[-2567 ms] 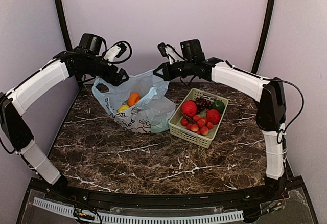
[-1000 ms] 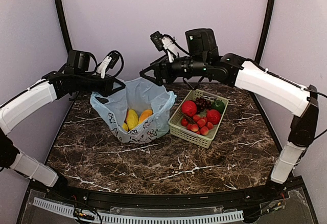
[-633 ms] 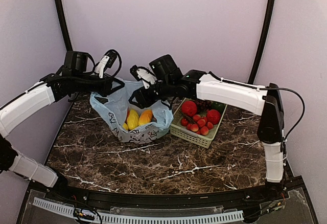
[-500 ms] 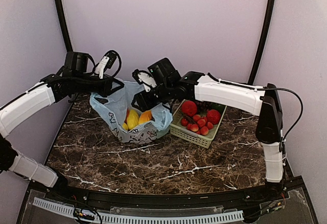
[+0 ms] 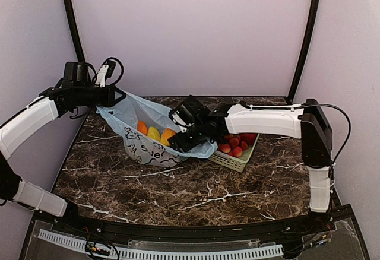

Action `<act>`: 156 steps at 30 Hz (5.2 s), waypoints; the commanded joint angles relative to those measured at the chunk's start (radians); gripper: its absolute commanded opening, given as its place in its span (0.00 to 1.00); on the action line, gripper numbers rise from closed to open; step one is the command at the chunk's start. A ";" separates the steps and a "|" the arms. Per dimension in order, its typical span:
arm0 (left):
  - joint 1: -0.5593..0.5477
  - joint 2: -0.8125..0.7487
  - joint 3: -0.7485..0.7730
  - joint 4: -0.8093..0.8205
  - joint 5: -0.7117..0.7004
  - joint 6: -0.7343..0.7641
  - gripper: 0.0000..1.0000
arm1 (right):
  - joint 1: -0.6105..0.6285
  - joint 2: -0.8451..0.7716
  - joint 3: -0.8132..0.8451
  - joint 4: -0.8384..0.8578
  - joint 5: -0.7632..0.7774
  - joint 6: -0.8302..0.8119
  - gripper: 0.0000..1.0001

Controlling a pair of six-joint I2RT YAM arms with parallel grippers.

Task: Untie the knot of the plastic bag and take out the fruit
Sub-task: Open the bag opening for the takeout bag, then move the takeout bag to the center of the board, then open the bag opening for the takeout bag.

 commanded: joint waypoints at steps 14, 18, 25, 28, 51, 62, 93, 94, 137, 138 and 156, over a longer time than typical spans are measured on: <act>0.095 -0.047 -0.078 0.099 0.169 -0.036 0.01 | -0.006 -0.143 -0.053 0.106 -0.120 0.044 0.96; 0.053 -0.036 -0.080 0.106 0.183 -0.034 0.01 | -0.001 -0.081 0.023 0.214 -0.200 0.068 0.85; 0.011 -0.029 -0.087 0.110 0.181 -0.038 0.01 | 0.005 0.057 0.198 0.208 -0.220 0.042 0.72; 0.003 -0.025 -0.089 0.114 0.186 -0.045 0.01 | 0.010 0.098 0.234 0.236 -0.239 0.041 0.72; 0.007 -0.149 -0.225 0.137 0.097 -0.072 0.01 | 0.136 -0.022 -0.254 0.314 -0.460 0.020 0.84; 0.002 -0.280 -0.375 0.018 0.230 0.063 0.01 | 0.135 -0.040 -0.152 0.347 -0.240 0.049 0.86; -0.012 -0.328 -0.404 -0.018 0.116 0.069 0.01 | 0.285 -0.112 -0.103 0.372 -0.287 -0.100 0.87; -0.016 -0.328 -0.405 -0.018 0.116 0.069 0.01 | 0.277 -0.120 -0.110 0.365 -0.267 -0.080 0.87; -0.165 0.215 0.189 -0.361 0.290 0.308 0.83 | 0.052 -0.130 -0.238 0.340 -0.070 0.034 0.74; -0.170 0.234 0.193 -0.368 0.283 0.320 0.84 | 0.052 -0.132 -0.240 0.342 -0.072 0.035 0.74; -0.226 0.262 0.187 -0.384 0.168 0.308 0.01 | 0.036 -0.147 -0.270 0.360 -0.052 0.046 0.74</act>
